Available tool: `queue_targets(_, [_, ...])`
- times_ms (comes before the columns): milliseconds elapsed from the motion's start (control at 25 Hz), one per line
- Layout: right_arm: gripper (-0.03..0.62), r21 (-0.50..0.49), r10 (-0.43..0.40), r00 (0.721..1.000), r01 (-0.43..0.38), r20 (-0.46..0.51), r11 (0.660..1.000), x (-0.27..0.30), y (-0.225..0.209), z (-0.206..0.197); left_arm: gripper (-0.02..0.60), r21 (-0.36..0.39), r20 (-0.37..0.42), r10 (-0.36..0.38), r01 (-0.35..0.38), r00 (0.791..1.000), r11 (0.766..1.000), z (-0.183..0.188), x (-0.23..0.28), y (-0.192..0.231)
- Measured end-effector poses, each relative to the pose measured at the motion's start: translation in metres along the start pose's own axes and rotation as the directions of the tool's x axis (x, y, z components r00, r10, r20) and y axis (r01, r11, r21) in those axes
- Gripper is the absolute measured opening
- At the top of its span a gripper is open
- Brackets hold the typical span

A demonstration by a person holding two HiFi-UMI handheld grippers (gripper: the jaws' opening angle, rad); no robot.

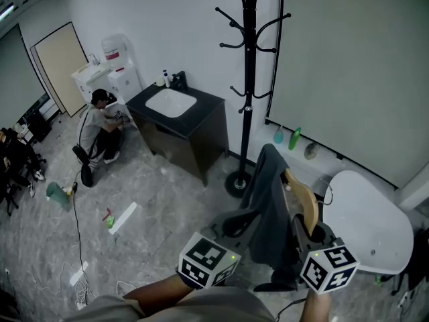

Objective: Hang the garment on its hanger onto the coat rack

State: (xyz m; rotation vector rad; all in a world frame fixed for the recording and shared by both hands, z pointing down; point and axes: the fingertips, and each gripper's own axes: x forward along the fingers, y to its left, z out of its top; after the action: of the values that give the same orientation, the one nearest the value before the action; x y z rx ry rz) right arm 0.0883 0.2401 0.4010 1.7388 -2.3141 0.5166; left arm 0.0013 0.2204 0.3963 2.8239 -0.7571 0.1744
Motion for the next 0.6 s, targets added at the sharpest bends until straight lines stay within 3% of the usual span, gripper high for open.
queue_targets(600, [0.015,0.042,-0.133,0.991,0.132,0.032,0.99,0.151,-0.082,0.082,0.006,0.048,0.004,-0.076,0.076,0.997,0.996,0.054,0.115,0.16])
